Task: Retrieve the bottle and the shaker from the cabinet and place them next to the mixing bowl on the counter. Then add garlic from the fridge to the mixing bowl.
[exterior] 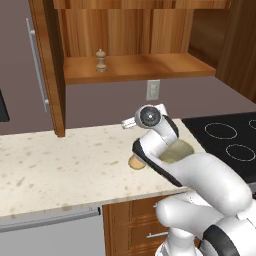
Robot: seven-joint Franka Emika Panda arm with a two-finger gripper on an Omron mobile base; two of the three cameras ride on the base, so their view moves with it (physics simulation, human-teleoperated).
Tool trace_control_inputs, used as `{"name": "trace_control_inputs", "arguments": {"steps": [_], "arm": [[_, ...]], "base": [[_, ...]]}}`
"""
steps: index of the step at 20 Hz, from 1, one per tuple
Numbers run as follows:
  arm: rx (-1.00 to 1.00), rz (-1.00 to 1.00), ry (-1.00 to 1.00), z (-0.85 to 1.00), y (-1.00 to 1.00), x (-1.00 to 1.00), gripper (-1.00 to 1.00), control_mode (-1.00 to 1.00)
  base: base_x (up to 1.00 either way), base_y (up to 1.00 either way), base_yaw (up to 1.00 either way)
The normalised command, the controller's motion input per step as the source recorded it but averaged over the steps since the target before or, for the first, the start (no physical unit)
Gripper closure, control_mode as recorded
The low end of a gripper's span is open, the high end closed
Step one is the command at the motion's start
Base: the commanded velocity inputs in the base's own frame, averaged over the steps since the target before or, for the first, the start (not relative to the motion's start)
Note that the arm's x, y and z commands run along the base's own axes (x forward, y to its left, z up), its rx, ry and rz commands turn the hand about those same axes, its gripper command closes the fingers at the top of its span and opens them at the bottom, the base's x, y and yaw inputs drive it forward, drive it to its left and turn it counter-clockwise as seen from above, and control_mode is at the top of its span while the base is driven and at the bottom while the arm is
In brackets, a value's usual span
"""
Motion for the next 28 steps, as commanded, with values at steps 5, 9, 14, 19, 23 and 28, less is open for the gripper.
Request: {"name": "trace_control_inputs", "arguments": {"steps": [5,9,14,19,23,28], "arm": [[0.03,0.12,0.00,0.54,0.00,-0.38,-1.00,-1.00],[0.01,0.00,0.06,0.67,0.00,-0.54,-1.00,-1.00],[0.08,-0.02,0.10,0.45,0.17,-0.37,-1.00,-1.00],[0.19,-0.01,0.13,0.63,0.27,-0.30,-1.00,-1.00],[0.21,0.00,0.20,0.86,0.14,-0.34,-1.00,-1.00],[0.25,0.06,0.00,0.47,0.02,-0.24,-1.00,-1.00]], "base": [[0.00,0.00,0.00],[0.00,0.00,0.00],[0.00,0.00,0.00],[0.00,0.00,0.00],[0.00,0.00,0.00],[0.00,0.00,0.00]]}}
